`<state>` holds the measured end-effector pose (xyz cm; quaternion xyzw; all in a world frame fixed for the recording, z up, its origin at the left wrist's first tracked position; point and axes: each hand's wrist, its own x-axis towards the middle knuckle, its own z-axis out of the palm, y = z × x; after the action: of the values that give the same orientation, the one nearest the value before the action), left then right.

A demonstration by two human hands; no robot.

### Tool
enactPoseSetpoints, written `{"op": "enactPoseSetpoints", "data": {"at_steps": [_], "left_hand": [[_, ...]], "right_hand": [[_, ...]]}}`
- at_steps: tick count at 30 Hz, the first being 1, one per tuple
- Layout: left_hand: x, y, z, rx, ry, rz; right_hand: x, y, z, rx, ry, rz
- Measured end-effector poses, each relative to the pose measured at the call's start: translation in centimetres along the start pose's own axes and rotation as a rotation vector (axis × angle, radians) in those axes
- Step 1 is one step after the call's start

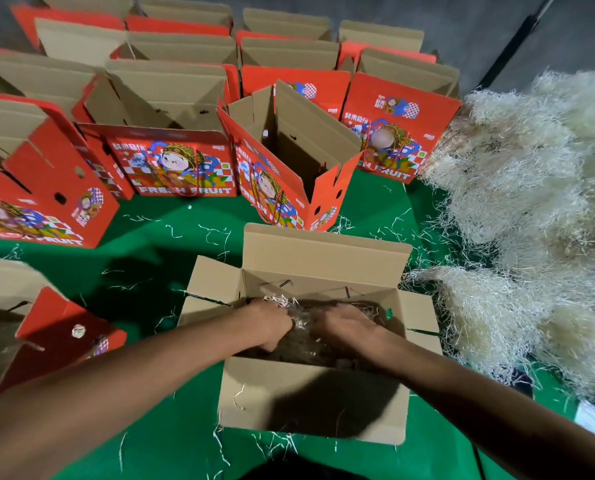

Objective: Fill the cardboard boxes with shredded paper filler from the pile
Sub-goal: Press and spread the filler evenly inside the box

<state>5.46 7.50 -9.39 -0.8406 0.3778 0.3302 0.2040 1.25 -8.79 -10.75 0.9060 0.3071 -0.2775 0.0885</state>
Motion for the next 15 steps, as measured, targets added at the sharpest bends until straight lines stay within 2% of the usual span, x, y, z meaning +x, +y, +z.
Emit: {"op": "enactPoseSetpoints", "data": {"at_steps": [1, 5, 9, 15], "left_hand": [[-0.5, 0.0, -0.5, -0.033, 0.014, 0.014], [-0.6, 0.6, -1.6, -0.297, -0.015, 0.033], [1.5, 0.8, -1.0, -0.504, 0.006, -0.062], [3.4, 1.4, 2.1, -0.335, -0.133, -0.182]], "right_hand": [[0.2, 0.0, -0.3, 0.038, 0.045, 0.039], [1.2, -0.5, -0.8, 0.065, -0.047, 0.169], [2.1, -1.0, 0.0, 0.052, -0.116, 0.199], [3.1, -1.2, 0.9, 0.003, -0.216, 0.202]]}}
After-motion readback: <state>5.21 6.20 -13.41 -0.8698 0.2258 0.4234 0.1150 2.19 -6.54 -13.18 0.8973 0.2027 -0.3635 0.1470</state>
